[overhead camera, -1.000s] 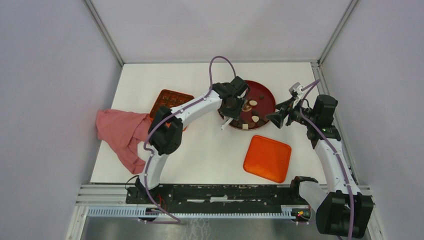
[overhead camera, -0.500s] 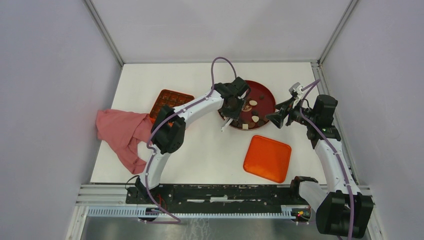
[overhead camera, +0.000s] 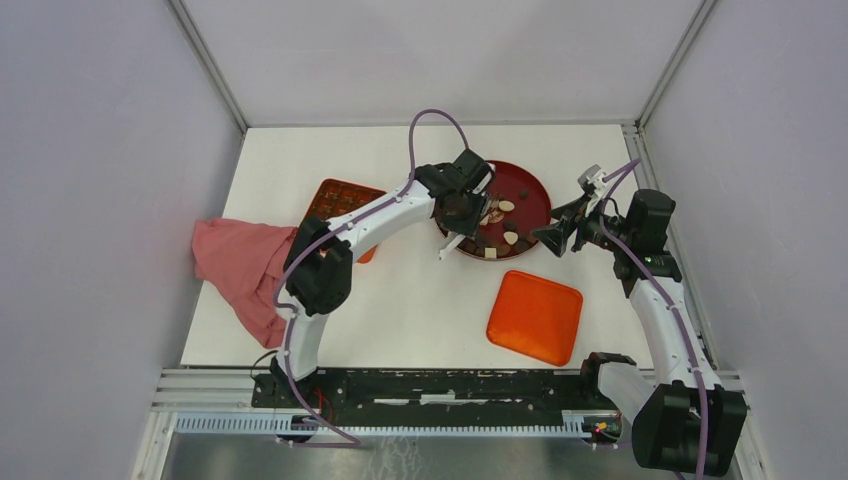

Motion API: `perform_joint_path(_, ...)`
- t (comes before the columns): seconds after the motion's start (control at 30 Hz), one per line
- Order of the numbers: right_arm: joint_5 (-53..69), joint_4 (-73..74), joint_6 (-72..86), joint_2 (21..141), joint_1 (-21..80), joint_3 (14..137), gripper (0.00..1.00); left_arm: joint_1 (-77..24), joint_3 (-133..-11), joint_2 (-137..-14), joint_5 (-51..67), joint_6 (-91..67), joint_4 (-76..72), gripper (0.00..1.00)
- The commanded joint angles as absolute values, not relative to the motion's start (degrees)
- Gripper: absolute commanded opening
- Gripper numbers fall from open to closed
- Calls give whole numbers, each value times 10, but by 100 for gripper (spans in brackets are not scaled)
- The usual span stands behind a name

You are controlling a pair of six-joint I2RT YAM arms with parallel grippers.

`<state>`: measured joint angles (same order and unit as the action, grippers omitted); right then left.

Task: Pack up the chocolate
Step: Pick up the fake chocolate from the plate, then place the fake chocolate in the packing box.

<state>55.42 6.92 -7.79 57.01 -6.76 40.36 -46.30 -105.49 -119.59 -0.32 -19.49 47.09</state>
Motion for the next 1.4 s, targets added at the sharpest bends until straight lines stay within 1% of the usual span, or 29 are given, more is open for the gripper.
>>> perform_joint_path(0.0, 562, 47, -76, 564, -69, 403, 73, -458, -1039, -1140, 35, -174, 417, 3)
perform_joint_path(0.13, 562, 46, -78, 563, -69, 403, 73, -450, -1024, -1120, 34, -173, 416, 2)
perform_joint_path(0.27, 562, 47, -78, 563, -69, 403, 73, -418, -981, -1080, 44, -170, 411, 2)
perform_joint_path(0.53, 563, 46, -78, 565, -69, 402, 73, -320, -887, -972, 59, -155, 423, 2)
perform_joint_path(0.77, 565, 41, -76, 569, -69, 399, 73, -216, -860, -907, 20, -130, 461, 2)
perform_joint_path(0.9, 566, 41, -75, 570, -69, 399, 73, -132, -824, -891, 25, -111, 462, 2)
perform_joint_path(1.0, 567, 40, -74, 570, -69, 398, 73, -93, -811, -889, 20, -99, 465, 2)
perform_joint_path(1.37, 570, 39, -72, 572, -69, 397, 73, -61, -814, -899, -23, -75, 484, 3)
